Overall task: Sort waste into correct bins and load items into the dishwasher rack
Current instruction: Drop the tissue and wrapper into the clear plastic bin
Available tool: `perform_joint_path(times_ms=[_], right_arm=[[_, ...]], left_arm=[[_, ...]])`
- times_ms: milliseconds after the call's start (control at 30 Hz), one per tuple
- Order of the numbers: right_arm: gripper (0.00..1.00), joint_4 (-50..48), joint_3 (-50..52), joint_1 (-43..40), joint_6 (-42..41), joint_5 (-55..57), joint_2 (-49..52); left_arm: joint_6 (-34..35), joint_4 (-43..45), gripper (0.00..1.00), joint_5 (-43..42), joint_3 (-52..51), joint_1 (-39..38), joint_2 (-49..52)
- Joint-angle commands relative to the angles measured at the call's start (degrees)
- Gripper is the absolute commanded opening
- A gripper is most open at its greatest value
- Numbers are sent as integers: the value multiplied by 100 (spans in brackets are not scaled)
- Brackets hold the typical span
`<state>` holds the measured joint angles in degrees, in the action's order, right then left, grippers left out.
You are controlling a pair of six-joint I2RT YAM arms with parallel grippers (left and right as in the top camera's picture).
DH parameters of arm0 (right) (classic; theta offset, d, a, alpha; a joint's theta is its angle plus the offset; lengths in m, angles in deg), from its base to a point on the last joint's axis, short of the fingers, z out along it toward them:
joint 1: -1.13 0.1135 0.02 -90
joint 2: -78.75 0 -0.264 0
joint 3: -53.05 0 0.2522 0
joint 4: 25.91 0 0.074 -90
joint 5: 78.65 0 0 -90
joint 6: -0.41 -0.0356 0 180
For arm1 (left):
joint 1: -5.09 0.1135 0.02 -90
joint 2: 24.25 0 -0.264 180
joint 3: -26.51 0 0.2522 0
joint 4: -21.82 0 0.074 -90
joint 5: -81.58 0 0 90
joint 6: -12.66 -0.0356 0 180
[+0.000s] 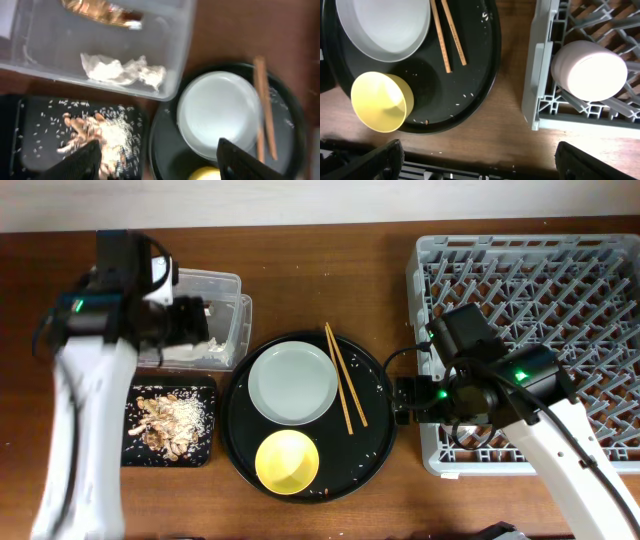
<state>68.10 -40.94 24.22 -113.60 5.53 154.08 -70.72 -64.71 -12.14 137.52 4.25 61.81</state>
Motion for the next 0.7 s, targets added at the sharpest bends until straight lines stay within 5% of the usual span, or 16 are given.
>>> perform_joint_path(times_ms=[0, 33, 467, 567, 667], right_arm=[[98, -35, 20, 52, -31, 35, 4], [98, -55, 20, 52, -31, 33, 4], [98, -52, 20, 52, -31, 33, 4], [98, -52, 20, 52, -31, 33, 4], [98, -52, 20, 52, -31, 33, 4]], left_arm=[[-262, -468, 74, -101, 208, -313, -1366], [-262, -586, 99, -98, 208, -400, -1696], [-393, -1397, 100, -20, 208, -452, -4291], [-529, -1235, 100, 269, 20, -452, -4393], [-824, -35, 100, 216, -1049, -461, -4448]])
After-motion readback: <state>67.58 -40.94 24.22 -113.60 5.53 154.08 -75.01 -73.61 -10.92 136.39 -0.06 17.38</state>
